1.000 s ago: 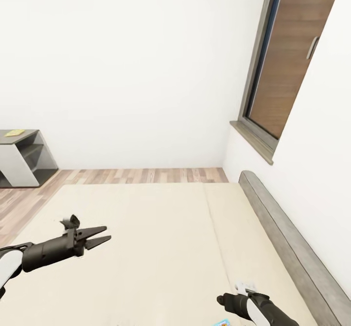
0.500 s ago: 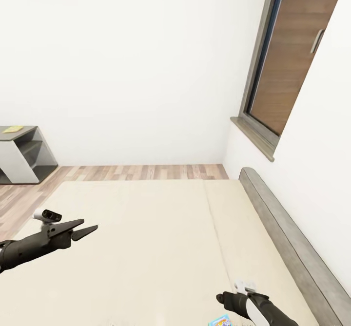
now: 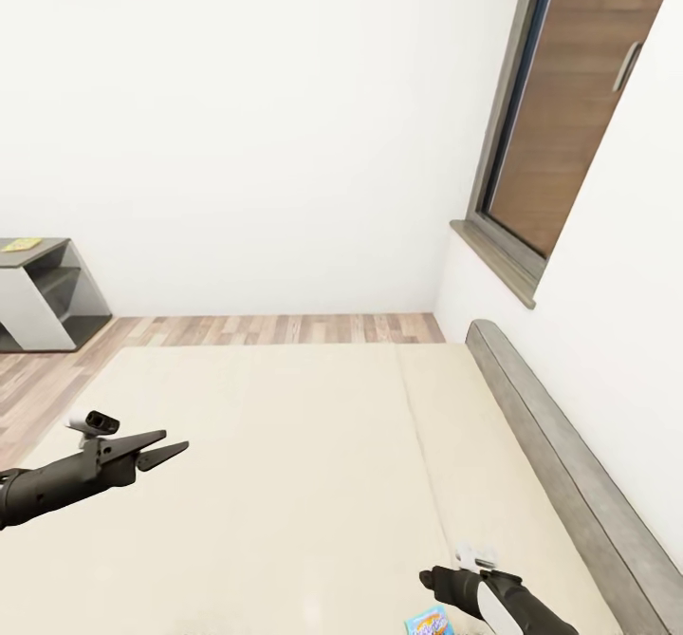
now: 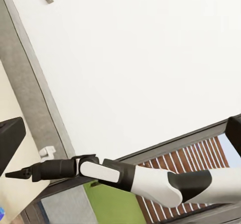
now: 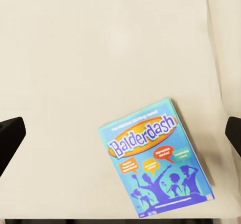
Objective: Put all the toys in the child's room - the three board games (two on the bed and one on the table), the two jigsaw puzzles on the table, and the tennis ball on the table - inside the toy box on the table in the child's room.
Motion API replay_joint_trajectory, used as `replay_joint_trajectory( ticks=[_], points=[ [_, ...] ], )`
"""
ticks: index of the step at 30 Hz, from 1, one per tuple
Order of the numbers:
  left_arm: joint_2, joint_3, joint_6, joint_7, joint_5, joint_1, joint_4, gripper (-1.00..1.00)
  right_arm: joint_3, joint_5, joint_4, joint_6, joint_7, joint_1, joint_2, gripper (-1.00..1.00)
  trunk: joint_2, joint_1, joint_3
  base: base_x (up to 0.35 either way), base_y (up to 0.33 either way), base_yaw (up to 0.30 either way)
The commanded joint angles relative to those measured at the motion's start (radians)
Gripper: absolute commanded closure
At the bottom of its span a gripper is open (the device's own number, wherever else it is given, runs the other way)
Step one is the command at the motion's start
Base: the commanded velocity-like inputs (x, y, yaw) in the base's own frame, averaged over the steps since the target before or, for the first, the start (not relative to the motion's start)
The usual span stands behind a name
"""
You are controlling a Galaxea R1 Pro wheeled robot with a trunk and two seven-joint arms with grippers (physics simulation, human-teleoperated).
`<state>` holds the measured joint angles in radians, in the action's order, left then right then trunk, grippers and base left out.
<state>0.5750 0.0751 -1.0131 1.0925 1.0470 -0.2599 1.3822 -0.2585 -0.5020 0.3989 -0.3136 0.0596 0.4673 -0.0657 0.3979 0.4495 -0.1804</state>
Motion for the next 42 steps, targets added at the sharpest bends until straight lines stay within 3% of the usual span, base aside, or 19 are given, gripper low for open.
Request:
replay_joint_trajectory(
  ticks=[1, 18, 37, 42],
  points=[
    [0.000, 0.000, -0.005, 0.001, 0.001, -0.001, 0.000, -1.00, -0.004, -0.002, 0.002, -0.004, 0.001, 0.001, -0.001, -1.00, 0.002, 0.001, -0.004, 0.000, 0.000, 0.000],
    [-0.028, -0.007, -0.004, -0.005, -0.001, -0.001, 0.002, -1.00, -0.004, -0.003, -0.003, -0.004, 0.000, 0.001, -0.001, -1.00, 0.002, 0.001, -0.032, 0.000, 0.000, 0.000],
    [-0.033, -0.008, -0.004, -0.007, -0.001, -0.001, 0.003, -1.00, -0.002, -0.003, -0.003, -0.003, 0.000, 0.001, -0.002, -1.00, 0.002, 0.001, -0.063, 0.000, 0.000, 0.000],
    [-0.047, -0.010, -0.004, -0.008, -0.002, -0.001, 0.003, -1.00, -0.002, -0.003, -0.003, -0.003, 0.000, 0.001, -0.002, -1.00, 0.002, 0.001, -0.071, 0.000, 0.000, 0.000]
  ],
)
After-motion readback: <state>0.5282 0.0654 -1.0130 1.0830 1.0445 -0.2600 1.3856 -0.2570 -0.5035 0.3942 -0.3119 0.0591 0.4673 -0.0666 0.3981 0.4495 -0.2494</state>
